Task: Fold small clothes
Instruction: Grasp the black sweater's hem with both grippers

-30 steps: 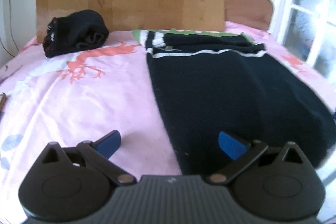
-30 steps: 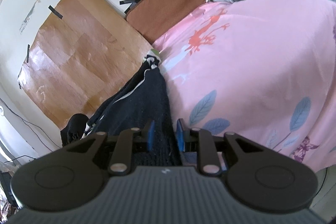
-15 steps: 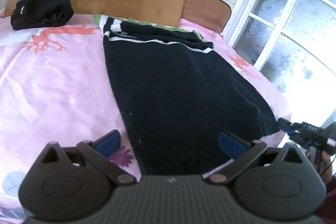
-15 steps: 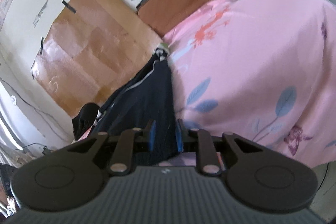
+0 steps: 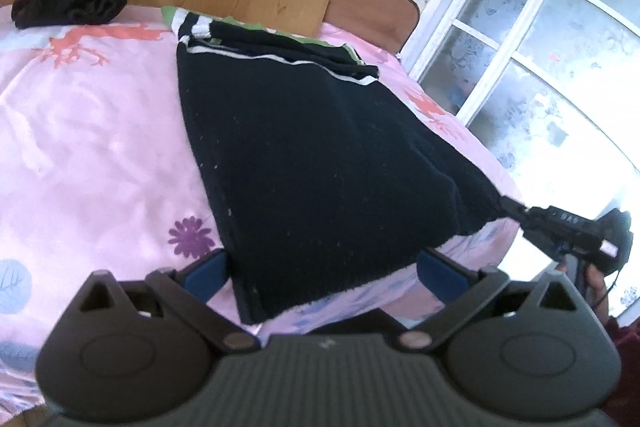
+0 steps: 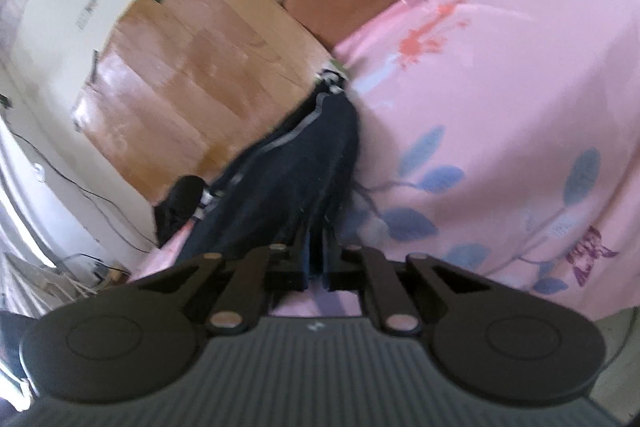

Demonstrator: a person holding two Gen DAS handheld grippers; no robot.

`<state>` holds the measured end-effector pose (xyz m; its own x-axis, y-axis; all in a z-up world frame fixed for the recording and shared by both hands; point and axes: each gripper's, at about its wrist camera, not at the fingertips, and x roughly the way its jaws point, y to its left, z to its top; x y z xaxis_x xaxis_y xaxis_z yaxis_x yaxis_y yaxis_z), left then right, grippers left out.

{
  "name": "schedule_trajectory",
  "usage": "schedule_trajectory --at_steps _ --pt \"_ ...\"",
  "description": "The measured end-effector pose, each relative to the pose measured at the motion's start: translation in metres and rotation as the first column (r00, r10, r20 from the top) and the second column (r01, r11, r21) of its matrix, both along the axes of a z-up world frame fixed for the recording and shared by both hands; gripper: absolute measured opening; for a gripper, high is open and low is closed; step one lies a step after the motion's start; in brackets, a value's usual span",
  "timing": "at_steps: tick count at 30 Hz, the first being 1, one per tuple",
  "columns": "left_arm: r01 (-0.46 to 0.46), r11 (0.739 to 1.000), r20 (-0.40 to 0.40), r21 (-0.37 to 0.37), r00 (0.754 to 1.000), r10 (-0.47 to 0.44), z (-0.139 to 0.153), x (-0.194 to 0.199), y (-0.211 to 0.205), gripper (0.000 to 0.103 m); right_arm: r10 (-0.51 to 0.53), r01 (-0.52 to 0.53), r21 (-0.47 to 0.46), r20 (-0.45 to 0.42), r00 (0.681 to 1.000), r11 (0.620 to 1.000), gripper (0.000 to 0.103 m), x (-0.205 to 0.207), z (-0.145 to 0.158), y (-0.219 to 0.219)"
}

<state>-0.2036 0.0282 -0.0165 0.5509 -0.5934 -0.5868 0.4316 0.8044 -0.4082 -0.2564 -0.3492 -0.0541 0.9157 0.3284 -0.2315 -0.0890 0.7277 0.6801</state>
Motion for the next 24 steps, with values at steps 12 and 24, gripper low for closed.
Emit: schedule_trajectory --at_steps 12,24 --pt "0.021 1.000 -0.086 -0.011 0.996 -0.022 -0.009 -0.010 0.003 0.103 0.024 -0.028 0.041 0.102 0.995 0.999 0.008 0.022 0.029 -0.001" --pt "-0.047 0.973 -0.297 -0.226 0.955 -0.022 -0.031 0.031 0.002 0.080 0.013 -0.019 0.061 0.098 0.995 0.998 0.008 0.033 0.029 -0.002"
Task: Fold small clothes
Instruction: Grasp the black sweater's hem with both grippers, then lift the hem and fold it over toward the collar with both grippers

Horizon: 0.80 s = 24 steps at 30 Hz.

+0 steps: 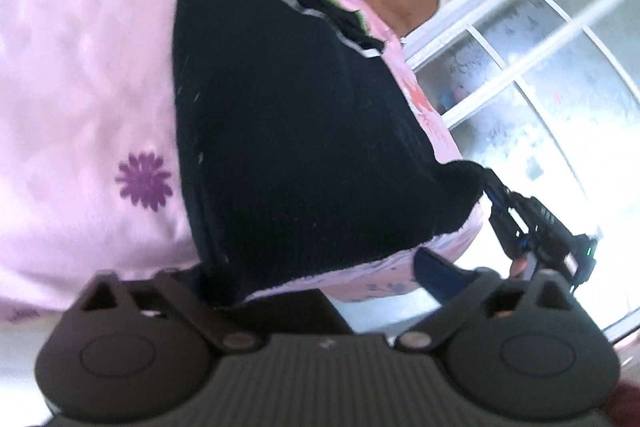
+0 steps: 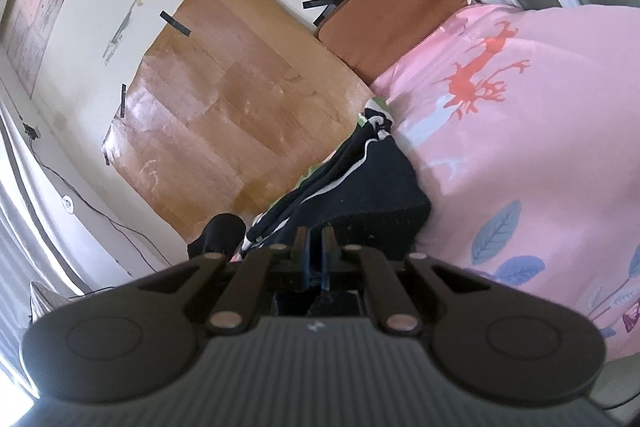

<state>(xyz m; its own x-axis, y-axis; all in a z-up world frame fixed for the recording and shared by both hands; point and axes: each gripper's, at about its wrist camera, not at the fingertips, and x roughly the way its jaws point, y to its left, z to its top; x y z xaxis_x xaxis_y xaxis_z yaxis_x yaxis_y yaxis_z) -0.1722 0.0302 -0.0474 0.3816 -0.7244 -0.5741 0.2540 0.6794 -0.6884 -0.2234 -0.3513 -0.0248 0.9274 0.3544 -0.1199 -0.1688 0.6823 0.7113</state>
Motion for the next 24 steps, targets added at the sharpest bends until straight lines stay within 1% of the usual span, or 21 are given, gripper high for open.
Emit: schedule_trajectory --at_steps 2,3,4,5,6,8,10,14,17,20,21,24 --pt "-0.021 1.000 -0.054 0.011 0.998 0.022 -0.008 0.004 0.000 0.035 -0.009 0.009 0.003 -0.001 1.000 1.000 0.008 -0.001 0.000 -0.001" --pt "-0.029 0.999 -0.077 0.016 0.997 0.030 -0.012 0.006 -0.001 0.025 -0.014 0.014 0.005 -0.001 1.000 1.000 0.008 -0.002 0.000 -0.003" --pt "-0.030 1.000 -0.093 0.006 0.995 0.031 -0.015 0.006 -0.001 0.012 -0.020 0.020 0.007 -0.001 1.000 1.000 0.008 -0.003 0.001 -0.003" --pt "-0.029 1.000 -0.101 -0.009 0.995 0.028 -0.016 0.005 0.000 0.009 -0.024 0.024 0.007 0.000 1.000 1.000 0.008 -0.004 0.001 -0.004" --pt "-0.033 0.999 -0.096 -0.020 0.995 0.031 -0.015 0.004 0.000 0.008 -0.029 0.029 0.006 0.003 1.000 1.000 0.008 -0.005 0.002 -0.005" --pt "-0.032 0.999 -0.067 -0.021 0.997 0.030 -0.010 0.001 0.000 0.007 -0.036 0.036 0.005 0.003 0.999 0.999 0.008 -0.006 0.002 -0.006" --pt "-0.027 0.999 -0.038 -0.033 0.999 0.025 -0.002 -0.001 0.000 0.007 -0.041 0.041 0.007 0.002 0.999 0.999 0.008 -0.005 0.003 -0.008" --pt "-0.022 0.998 -0.011 -0.058 1.000 0.021 0.014 0.000 0.001 0.007 -0.050 0.050 0.007 0.006 0.999 0.999 0.008 0.001 0.006 -0.011" --pt "-0.022 0.996 0.034 -0.083 0.999 0.025 0.031 0.002 0.008 0.007 -0.054 0.054 0.005 0.013 0.998 0.999 0.008 0.006 0.010 -0.013" --pt "-0.036 0.994 0.090 -0.107 0.995 0.046 0.051 0.014 0.013 0.007 -0.060 0.060 -0.001 0.018 0.998 0.998 0.006 0.016 0.016 -0.014" --pt "-0.042 0.993 0.105 -0.113 0.993 0.054 0.057 0.019 0.014 0.007 -0.064 0.064 0.001 0.021 0.998 0.998 0.003 0.020 0.018 -0.015" --pt "-0.063 0.991 0.143 -0.122 0.986 0.080 0.072 0.041 0.016 0.007 -0.080 0.079 0.018 0.032 0.996 0.997 0.003 0.037 0.030 -0.020"
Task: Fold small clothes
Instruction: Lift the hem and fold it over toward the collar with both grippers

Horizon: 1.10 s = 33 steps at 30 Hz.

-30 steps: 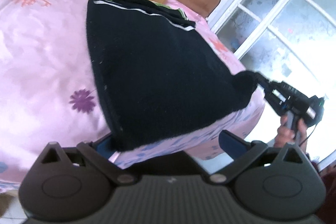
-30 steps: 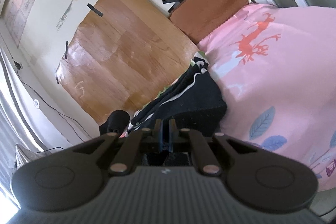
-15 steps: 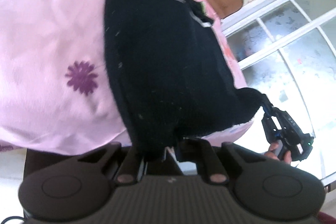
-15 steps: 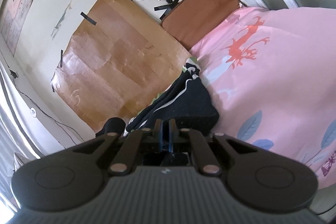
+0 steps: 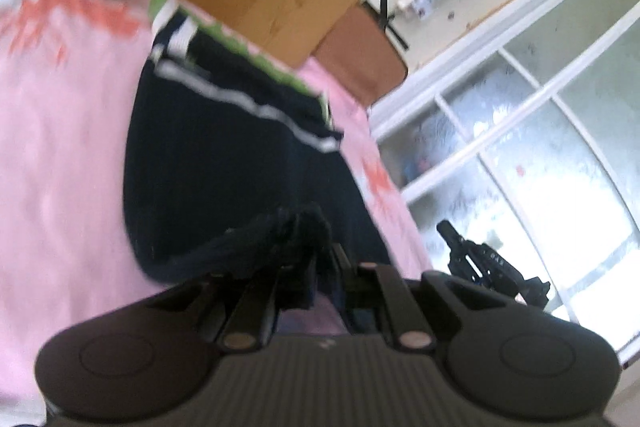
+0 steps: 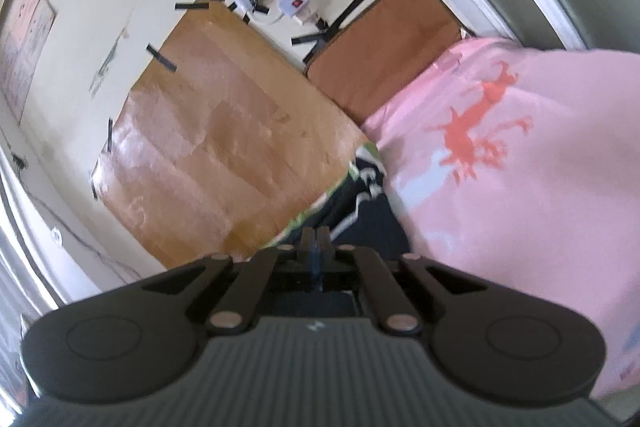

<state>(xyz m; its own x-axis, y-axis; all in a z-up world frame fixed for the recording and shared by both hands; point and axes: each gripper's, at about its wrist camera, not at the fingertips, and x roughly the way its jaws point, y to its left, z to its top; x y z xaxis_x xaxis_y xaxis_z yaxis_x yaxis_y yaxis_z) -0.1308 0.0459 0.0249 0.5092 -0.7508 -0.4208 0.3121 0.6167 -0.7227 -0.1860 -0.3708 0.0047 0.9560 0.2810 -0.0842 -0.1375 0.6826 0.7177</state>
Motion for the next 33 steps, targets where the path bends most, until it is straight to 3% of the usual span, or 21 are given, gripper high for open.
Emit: schedule_trajectory --at_steps 3,7,11,13,16,18,23,26,33 --pt "-0.026 0.999 0.018 0.025 1.000 0.025 0.007 0.023 -0.001 0.007 -0.010 0.010 -0.013 -0.008 1.000 1.000 0.003 0.024 0.014 -0.002" --pt "-0.032 0.999 -0.007 0.018 0.999 0.033 0.005 0.041 0.001 0.007 0.021 -0.028 -0.143 -0.052 0.998 0.989 0.006 0.033 0.027 0.001" --pt "-0.020 1.000 -0.002 0.008 1.000 0.020 0.006 0.048 -0.001 0.007 0.028 -0.051 -0.193 -0.118 0.993 0.980 0.013 0.009 0.007 0.000" --pt "-0.013 1.000 -0.006 0.013 1.000 0.013 0.005 0.050 -0.001 0.007 0.025 -0.052 -0.147 -0.178 0.984 0.988 0.021 -0.007 -0.016 -0.007" --pt "-0.006 1.000 -0.015 0.014 1.000 0.006 0.004 0.055 0.000 0.007 0.028 -0.034 -0.019 -0.267 0.963 0.999 0.022 -0.027 -0.052 -0.016" --pt "0.000 1.000 -0.014 0.011 1.000 0.001 0.005 0.057 -0.001 0.007 0.065 -0.048 0.071 -0.265 0.962 0.996 0.023 -0.041 -0.067 -0.015" --pt "0.007 1.000 -0.014 0.013 1.000 -0.007 0.004 0.063 -0.002 0.007 0.118 -0.078 0.166 -0.245 0.962 0.983 0.024 -0.052 -0.082 -0.004" --pt "-0.005 1.000 -0.010 0.010 1.000 0.006 0.005 0.070 0.003 0.007 0.202 -0.165 0.162 -0.254 0.946 0.973 0.010 -0.037 -0.070 0.005" --pt "-0.104 0.994 0.030 0.028 0.994 0.103 0.021 0.125 0.016 0.005 0.207 -0.202 0.052 -0.133 0.969 0.978 0.010 0.034 0.003 0.005"
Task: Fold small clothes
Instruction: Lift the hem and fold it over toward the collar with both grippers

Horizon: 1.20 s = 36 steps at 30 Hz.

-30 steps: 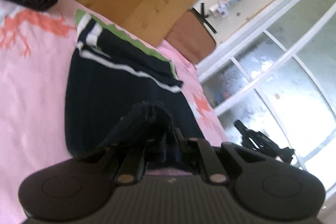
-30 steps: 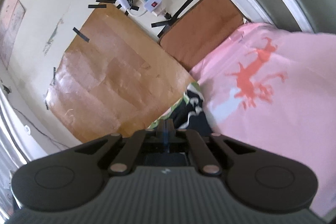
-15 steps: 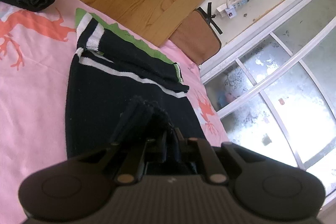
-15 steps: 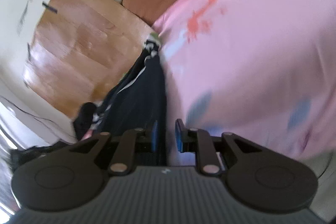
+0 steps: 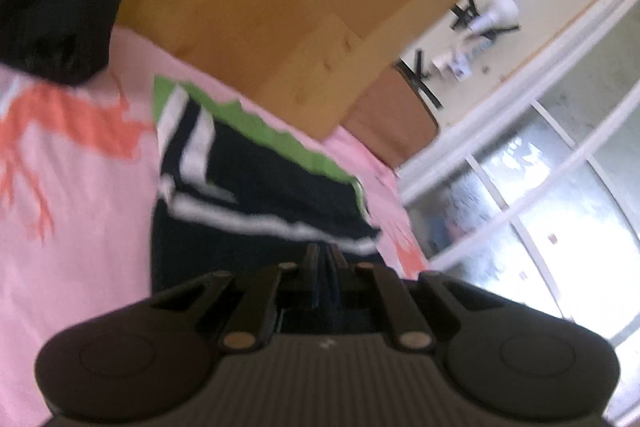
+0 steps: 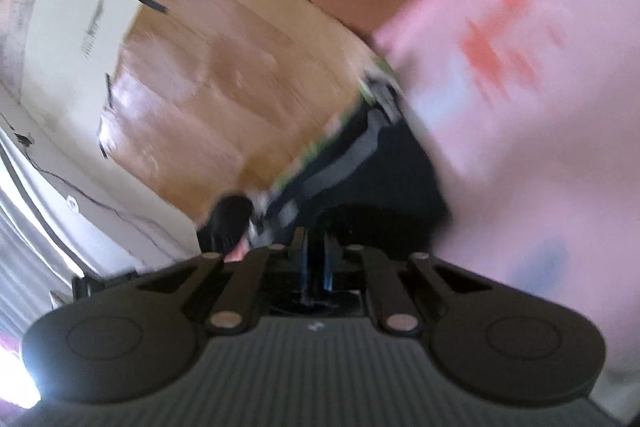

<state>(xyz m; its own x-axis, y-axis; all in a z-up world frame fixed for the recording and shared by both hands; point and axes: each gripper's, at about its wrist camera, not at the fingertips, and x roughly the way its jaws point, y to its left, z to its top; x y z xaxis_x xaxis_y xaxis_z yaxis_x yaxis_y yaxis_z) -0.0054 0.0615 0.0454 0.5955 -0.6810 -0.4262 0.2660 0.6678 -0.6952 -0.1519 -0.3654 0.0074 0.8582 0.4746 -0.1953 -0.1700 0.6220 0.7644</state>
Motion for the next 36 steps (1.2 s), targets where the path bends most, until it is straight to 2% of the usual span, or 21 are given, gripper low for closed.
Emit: schedule_trajectory --at_steps 3,5,7,9,11,12,14,15,17,20,24,25,27,28,29,30,32,33,34,36 --pt "-0.052 0.995 -0.011 0.088 0.999 0.053 -0.007 0.032 -0.007 0.005 -0.017 0.019 -0.045 0.046 0.999 0.999 0.010 0.059 0.029 -0.002" --pt "-0.063 0.992 -0.035 0.107 0.997 0.067 -0.014 0.041 -0.008 0.005 -0.040 0.043 -0.084 0.037 0.999 0.996 0.010 0.108 0.041 -0.001" --pt "-0.050 0.993 -0.057 0.108 0.997 0.057 -0.021 0.038 -0.006 0.006 -0.106 0.100 -0.180 -0.021 0.994 0.979 0.012 0.158 0.040 0.002" --pt "-0.051 0.988 -0.038 0.147 0.998 0.057 -0.022 0.027 0.000 0.012 -0.155 0.125 -0.239 -0.110 0.982 0.963 0.020 0.191 0.024 0.000" --pt "-0.065 0.982 -0.027 0.178 0.997 0.071 -0.022 0.017 0.010 0.028 -0.163 0.116 -0.254 -0.175 0.971 0.960 0.029 0.197 0.009 -0.005" --pt "-0.069 0.980 -0.030 0.185 0.997 0.076 -0.023 0.012 0.016 0.032 -0.145 0.103 -0.236 -0.168 0.975 0.966 0.037 0.191 0.004 -0.008" --pt "-0.063 0.980 -0.050 0.189 0.996 0.074 -0.027 0.005 0.024 0.042 -0.135 0.101 -0.219 -0.147 0.980 0.970 0.042 0.176 -0.002 -0.013" --pt "-0.048 0.982 -0.065 0.182 0.996 0.061 -0.029 0.003 0.025 0.044 -0.134 0.100 -0.220 -0.143 0.981 0.970 0.042 0.171 -0.004 -0.014" --pt "-0.005 0.988 -0.094 0.153 0.995 0.020 -0.031 0.000 0.024 0.055 -0.123 0.090 -0.222 -0.138 0.983 0.971 0.043 0.162 -0.006 -0.016" --pt "0.043 0.992 -0.122 0.119 0.992 -0.028 -0.035 -0.008 0.018 0.060 -0.122 0.088 -0.251 -0.121 0.985 0.964 0.045 0.149 -0.004 -0.010" --pt "0.099 0.995 -0.142 0.016 0.985 -0.096 -0.039 -0.022 0.013 0.060 -0.126 0.093 -0.294 -0.093 0.988 0.951 0.045 0.149 -0.008 0.004" --pt "0.115 0.993 -0.144 -0.003 0.983 -0.114 -0.041 -0.026 0.010 0.056 -0.126 0.095 -0.293 -0.091 0.988 0.951 0.045 0.148 -0.008 0.006" --pt "0.142 0.990 -0.150 -0.008 0.978 -0.142 -0.045 -0.031 0.000 0.037 -0.130 0.100 -0.297 -0.083 0.988 0.950 0.045 0.151 -0.010 0.008" --pt "0.147 0.989 -0.141 0.012 0.980 -0.144 -0.046 -0.033 -0.005 0.020 -0.131 0.102 -0.297 -0.079 0.988 0.949 0.045 0.150 -0.012 0.009" --pt "0.141 0.990 -0.124 0.030 0.983 -0.136 -0.045 -0.033 -0.008 0.011 -0.131 0.104 -0.293 -0.075 0.988 0.951 0.045 0.151 -0.014 0.009" --pt "0.118 0.992 -0.095 0.044 0.989 -0.113 -0.042 -0.033 -0.008 0.010 -0.132 0.108 -0.283 -0.069 0.989 0.953 0.045 0.151 -0.016 0.009" --pt "0.041 0.999 -0.007 0.024 0.999 -0.041 -0.031 -0.032 -0.001 0.007 -0.134 0.112 -0.271 -0.065 0.989 0.956 0.045 0.150 -0.017 0.008" --pt "0.001 1.000 0.071 0.016 0.997 -0.002 -0.023 -0.035 0.004 0.007 -0.133 0.111 -0.264 -0.065 0.989 0.958 0.045 0.150 -0.017 0.007" --pt "-0.050 0.998 0.190 0.040 0.981 0.042 -0.013 -0.042 0.007 0.007 -0.132 0.111 -0.257 -0.064 0.989 0.960 0.045 0.150 -0.018 0.006" --pt "-0.126 0.989 0.318 0.081 0.943 0.094 -0.008 -0.052 0.007 0.007 -0.130 0.110 -0.249 -0.063 0.990 0.962 0.045 0.150 -0.018 0.005"
